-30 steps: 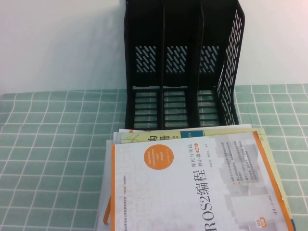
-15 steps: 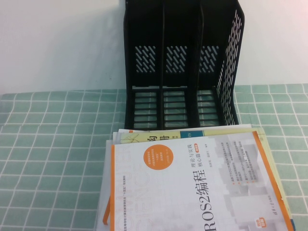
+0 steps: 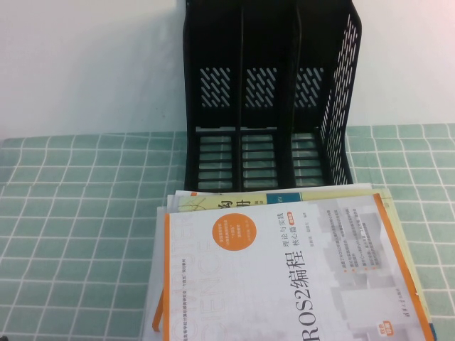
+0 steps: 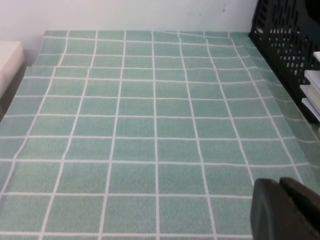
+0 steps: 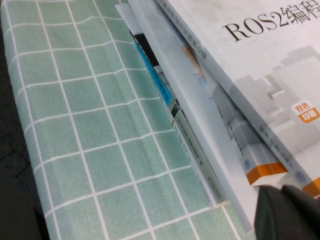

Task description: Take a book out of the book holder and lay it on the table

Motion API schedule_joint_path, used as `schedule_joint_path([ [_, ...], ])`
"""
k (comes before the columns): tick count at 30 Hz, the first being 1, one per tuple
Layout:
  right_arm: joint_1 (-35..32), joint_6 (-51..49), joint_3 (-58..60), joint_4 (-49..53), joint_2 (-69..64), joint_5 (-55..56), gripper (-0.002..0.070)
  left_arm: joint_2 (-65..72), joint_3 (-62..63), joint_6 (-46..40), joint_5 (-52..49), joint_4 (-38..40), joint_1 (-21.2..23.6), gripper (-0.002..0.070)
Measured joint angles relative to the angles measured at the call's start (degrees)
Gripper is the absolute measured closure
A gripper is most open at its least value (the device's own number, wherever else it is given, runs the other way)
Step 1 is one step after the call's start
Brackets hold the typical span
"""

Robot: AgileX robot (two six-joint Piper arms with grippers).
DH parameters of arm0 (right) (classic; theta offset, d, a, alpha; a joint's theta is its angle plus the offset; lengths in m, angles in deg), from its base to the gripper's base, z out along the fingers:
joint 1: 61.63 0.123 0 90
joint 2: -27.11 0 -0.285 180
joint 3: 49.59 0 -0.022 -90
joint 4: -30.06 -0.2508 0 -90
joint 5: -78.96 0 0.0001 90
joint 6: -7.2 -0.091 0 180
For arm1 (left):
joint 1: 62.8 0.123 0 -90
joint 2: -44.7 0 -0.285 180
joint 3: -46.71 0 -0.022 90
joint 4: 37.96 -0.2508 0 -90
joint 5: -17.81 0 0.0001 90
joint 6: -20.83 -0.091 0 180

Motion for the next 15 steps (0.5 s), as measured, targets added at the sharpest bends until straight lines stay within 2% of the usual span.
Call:
schedule_joint_path([
  [6, 0.0, 0.0, 0.0, 0.0, 0.0, 0.0, 0.0678, 0.0, 0.0, 4.45, 0.28, -2.92, 0.0, 0.0678],
  [15, 0.0, 0.0, 0.0, 0.0, 0.0, 0.0, 0.0678, 0.0, 0.0, 4.91, 0.5, -3.83, 0.0, 0.0678],
])
